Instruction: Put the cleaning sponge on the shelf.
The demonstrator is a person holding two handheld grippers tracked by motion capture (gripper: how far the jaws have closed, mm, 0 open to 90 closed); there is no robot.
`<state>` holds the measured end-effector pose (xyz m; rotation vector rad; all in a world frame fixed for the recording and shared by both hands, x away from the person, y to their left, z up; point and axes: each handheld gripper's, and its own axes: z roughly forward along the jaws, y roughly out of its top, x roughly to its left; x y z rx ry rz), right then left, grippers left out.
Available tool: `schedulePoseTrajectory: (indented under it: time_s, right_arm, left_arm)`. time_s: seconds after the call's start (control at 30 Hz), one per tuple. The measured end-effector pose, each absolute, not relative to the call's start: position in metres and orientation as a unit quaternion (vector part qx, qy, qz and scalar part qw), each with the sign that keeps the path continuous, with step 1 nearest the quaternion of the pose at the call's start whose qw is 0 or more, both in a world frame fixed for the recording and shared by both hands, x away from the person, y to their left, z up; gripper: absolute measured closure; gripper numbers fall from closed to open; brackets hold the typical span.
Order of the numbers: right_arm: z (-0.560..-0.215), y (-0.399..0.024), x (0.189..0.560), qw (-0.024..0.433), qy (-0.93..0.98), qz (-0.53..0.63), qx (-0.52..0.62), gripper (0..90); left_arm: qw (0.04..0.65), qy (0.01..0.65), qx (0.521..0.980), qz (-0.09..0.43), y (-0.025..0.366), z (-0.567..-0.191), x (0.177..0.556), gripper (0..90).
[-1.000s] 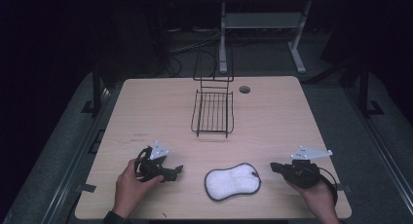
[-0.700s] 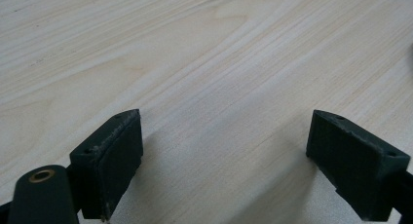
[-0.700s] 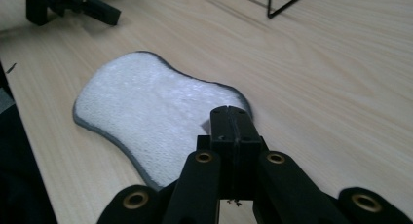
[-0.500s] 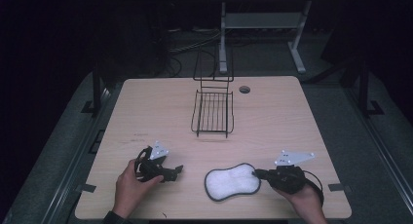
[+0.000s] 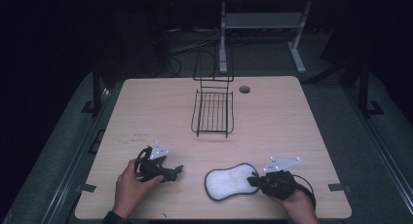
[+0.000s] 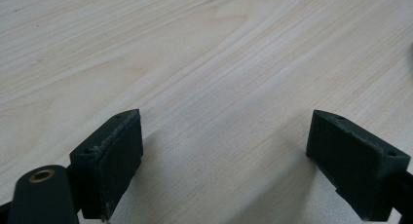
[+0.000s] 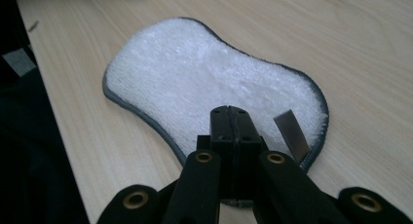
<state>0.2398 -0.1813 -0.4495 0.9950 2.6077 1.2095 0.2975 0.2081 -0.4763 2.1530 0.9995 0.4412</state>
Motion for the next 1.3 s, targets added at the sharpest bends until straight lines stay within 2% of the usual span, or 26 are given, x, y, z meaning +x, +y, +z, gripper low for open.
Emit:
schedulePoseTrajectory:
  time_s: [0.93,1.3]
  right_arm:
    - [-0.456,-0.193,0.276,0.084,0.852,0.374,0.356,90.0]
    - [-0.456,-0.21,0.3,0.12,0.836,0.363,0.393,90.0]
  left_arm:
    - [0.356,0.387,0.833,0.17,0.208,-0.476,0.298,12.5]
    - [0.356,0.387,0.833,0.17,0.208,-0.476,0.298,12.5]
